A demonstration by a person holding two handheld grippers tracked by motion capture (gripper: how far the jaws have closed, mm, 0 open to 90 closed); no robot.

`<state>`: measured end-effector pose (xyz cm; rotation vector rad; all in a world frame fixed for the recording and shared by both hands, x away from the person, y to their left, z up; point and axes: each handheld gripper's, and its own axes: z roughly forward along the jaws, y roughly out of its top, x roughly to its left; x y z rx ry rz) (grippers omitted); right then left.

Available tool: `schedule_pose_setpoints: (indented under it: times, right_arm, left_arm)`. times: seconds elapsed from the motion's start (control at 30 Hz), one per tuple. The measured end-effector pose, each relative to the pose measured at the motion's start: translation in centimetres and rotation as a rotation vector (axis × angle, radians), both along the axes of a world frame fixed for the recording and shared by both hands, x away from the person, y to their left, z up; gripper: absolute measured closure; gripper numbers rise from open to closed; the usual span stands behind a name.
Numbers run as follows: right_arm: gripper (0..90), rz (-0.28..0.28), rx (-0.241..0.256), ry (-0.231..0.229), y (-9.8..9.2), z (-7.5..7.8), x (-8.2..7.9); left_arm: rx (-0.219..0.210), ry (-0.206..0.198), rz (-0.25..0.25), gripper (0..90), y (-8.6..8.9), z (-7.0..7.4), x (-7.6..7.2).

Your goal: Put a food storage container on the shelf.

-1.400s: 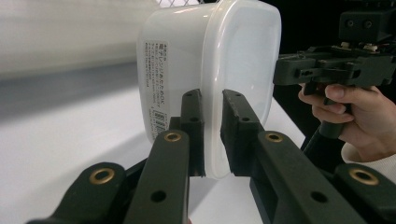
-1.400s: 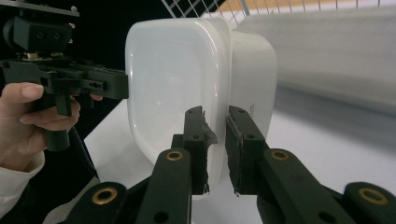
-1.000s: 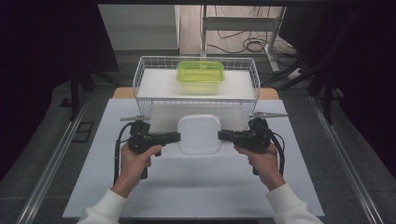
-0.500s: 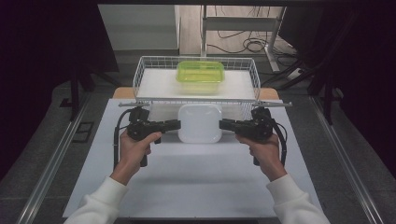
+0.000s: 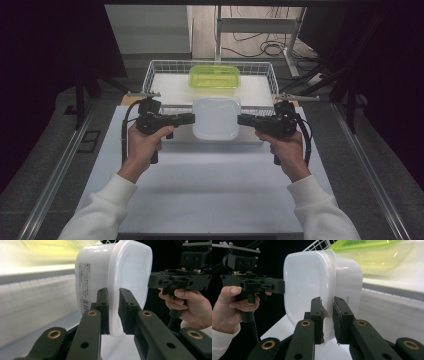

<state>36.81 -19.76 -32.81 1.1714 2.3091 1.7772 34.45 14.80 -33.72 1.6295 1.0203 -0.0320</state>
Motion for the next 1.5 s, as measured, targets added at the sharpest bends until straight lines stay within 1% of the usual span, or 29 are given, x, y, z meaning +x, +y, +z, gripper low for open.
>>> schedule_pose_setpoints:
  times: [0.1,0.13,0.27,0.5,0.73,0.93,1.03,1.2,1.37,1.5]
  right_arm:
    - [78.4,0.002,0.005,-0.008,0.0,0.6,0.4]
    - [78.3,0.002,0.008,-0.009,0.0,0.8,0.6]
    - [78.4,-0.002,0.012,-0.014,0.1,1.4,1.2]
    - [78.5,0.001,0.015,-0.026,0.3,2.4,2.1]
    - [78.4,0.002,0.013,-0.036,0.6,3.5,2.8]
    - [78.4,-0.003,0.029,-0.048,0.9,4.4,3.6]
    - [78.4,-0.003,0.03,-0.054,1.0,4.9,4.0]
    - [78.5,-0.006,0.025,-0.048,1.1,5.7,5.1]
    - [78.3,-0.011,0.014,-0.043,1.2,6.5,6.5]
    - [78.3,-0.018,0.019,-0.043,1.3,7.0,7.8]
  left_arm:
    - [-0.006,-0.004,-0.004,79.4,0.1,0.5,0.4]
    - [-0.002,-0.012,-0.004,79.4,0.2,0.7,0.6]
    - [-0.014,-0.013,0.005,79.4,0.2,1.3,1.3]
    - [-0.011,-0.031,0.009,79.4,0.4,2.3,1.9]
    - [-0.021,-0.035,0.006,79.4,0.8,3.4,2.6]
    - [-0.024,-0.046,0.013,79.4,1.0,4.5,3.7]
    - [-0.032,-0.049,0.013,79.4,1.2,4.9,4.3]
    - [-0.038,-0.051,0.019,79.4,1.3,5.6,5.4]
    - [-0.033,-0.053,0.022,79.4,1.2,6.4,6.7]
    - [-0.028,-0.056,0.027,79.4,1.2,6.9,7.9]
